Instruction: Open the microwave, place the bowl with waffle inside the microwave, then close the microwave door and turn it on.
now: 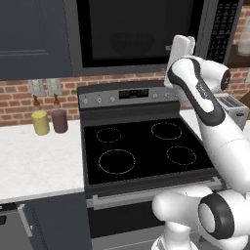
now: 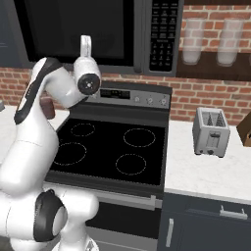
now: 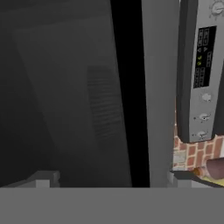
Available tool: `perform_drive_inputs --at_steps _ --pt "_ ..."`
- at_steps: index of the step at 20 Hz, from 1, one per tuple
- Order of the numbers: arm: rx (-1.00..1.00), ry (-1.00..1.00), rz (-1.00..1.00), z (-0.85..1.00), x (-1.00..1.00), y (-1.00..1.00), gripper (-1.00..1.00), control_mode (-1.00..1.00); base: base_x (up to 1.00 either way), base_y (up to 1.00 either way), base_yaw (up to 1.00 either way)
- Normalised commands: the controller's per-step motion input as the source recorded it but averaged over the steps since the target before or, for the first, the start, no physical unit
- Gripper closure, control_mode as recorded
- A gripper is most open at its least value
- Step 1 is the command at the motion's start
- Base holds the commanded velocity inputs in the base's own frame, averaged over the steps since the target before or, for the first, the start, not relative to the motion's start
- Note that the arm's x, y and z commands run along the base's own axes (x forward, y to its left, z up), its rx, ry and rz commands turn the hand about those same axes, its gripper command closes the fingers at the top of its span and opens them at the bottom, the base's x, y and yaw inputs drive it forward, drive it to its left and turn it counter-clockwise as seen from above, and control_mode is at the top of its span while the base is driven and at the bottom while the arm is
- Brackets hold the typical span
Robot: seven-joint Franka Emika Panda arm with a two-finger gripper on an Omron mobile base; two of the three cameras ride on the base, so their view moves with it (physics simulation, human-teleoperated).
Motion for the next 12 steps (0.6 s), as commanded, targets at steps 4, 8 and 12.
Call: perform_drive_inputs --at_steps 4,8,12 --pt "0.0 -0.09 0.01 0.01 -1.0 -1.0 -1.0 -1.0 0.0 0.0 0.0" --pt "-0.06 0.0 0.0 0.08 -0.89 -1.0 -1.0 -1.0 0.0 0.0 0.0" --pt "-0.16 0.0 0.0 0.01 -0.55 -1.0 -1.0 -1.0 0.0 0.0 0.0"
